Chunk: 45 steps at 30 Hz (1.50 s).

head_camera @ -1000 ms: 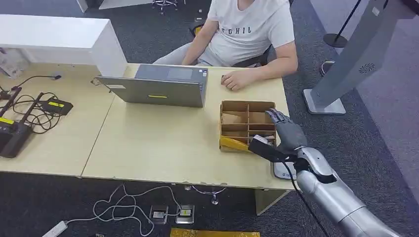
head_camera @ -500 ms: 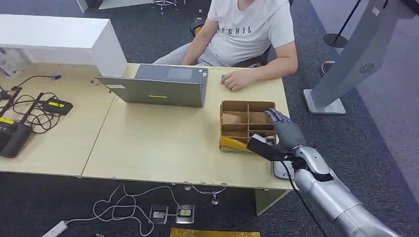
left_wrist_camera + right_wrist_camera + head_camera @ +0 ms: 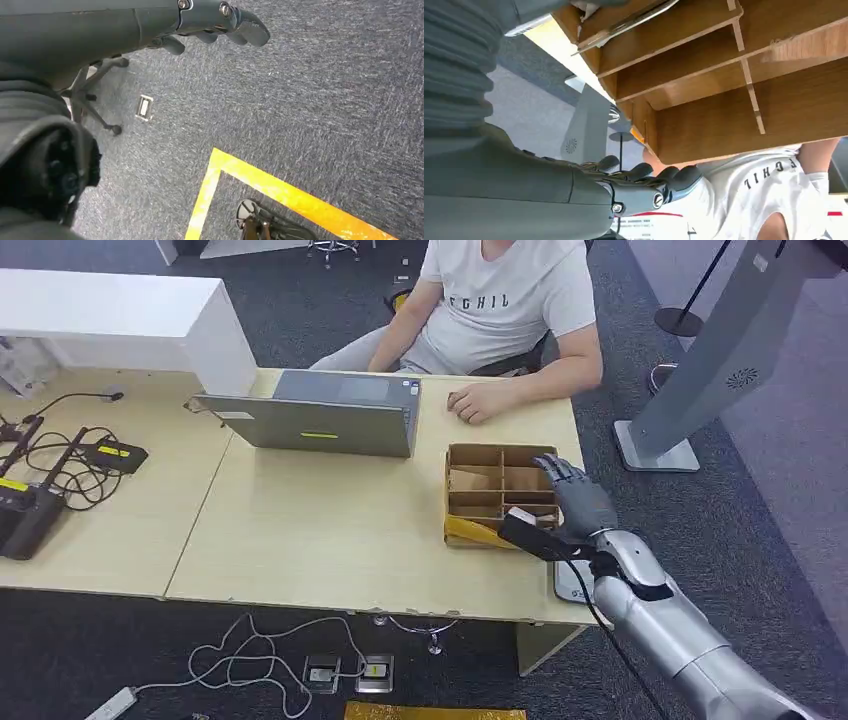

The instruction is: Pass the card to the sensor for recognition and then transmit it.

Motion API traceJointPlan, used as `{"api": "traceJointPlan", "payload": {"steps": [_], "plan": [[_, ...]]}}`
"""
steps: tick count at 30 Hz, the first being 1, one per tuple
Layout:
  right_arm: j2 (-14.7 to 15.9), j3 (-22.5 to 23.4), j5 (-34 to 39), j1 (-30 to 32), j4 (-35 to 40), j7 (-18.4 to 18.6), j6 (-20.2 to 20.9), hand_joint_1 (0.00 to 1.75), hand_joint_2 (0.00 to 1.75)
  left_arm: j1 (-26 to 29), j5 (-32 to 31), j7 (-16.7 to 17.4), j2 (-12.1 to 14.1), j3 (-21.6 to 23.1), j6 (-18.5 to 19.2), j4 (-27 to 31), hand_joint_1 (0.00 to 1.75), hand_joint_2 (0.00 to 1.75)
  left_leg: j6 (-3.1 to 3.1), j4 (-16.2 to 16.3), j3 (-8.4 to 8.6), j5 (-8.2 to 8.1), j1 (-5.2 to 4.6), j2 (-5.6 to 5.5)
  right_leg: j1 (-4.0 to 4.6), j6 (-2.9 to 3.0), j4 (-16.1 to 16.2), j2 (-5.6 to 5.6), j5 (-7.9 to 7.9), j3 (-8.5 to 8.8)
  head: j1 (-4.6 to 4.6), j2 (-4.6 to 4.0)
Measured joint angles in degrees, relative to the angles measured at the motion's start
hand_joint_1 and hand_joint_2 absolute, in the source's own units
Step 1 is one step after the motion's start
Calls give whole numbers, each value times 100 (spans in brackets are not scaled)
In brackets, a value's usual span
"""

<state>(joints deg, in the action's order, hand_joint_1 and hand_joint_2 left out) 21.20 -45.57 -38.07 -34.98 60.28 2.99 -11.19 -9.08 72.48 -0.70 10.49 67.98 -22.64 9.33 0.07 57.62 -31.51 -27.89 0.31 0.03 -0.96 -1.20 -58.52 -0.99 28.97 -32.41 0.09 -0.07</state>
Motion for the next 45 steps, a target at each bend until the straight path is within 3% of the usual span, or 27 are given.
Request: {"api": "traceJointPlan", "payload": {"steps": [20, 21, 22, 23, 31, 45], "plan": [[-37, -9, 66, -1, -125, 31, 0, 3, 175, 1, 0, 0, 17, 0, 0, -2, 0, 0, 0, 0, 0, 0, 0, 0, 0, 0, 0, 0, 0, 0, 2, 0], [-39, -9, 66, -1, -131, 31, 0, 103, 175, 1, -2, 0, 17, 0, 0, 0, 0, 0, 0, 0, 0, 0, 0, 0, 0, 0, 0, 0, 0, 0, 0, 0], [-42, -9, 66, -1, -138, 31, 0, 168, 175, 1, 0, 0, 17, 0, 0, 0, 0, 0, 0, 0, 0, 0, 0, 0, 0, 0, 0, 0, 0, 0, 0, 0], [-44, -9, 68, -1, -144, 31, 9, 175, 175, 1, 0, 0, 17, 0, 0, -2, 0, 0, 0, 0, 0, 0, 0, 0, 0, 0, 0, 0, 0, 0, 2, 0], [-52, -94, 77, -7, -151, 122, 347, 175, 175, 2, 2, 0, 31, 0, 37, -2, 0, 0, 0, 0, 0, 0, 0, 0, 0, 0, 0, 0, 0, 0, 2, 0], [-50, -98, 20, -15, -146, 195, 518, 175, 175, 2, 83, 0, 46, -2, 0, 0, 0, 0, 0, 0, 2, 0, 0, 0, 0, 0, 0, 1, 0, 0, 2, 0]]}}
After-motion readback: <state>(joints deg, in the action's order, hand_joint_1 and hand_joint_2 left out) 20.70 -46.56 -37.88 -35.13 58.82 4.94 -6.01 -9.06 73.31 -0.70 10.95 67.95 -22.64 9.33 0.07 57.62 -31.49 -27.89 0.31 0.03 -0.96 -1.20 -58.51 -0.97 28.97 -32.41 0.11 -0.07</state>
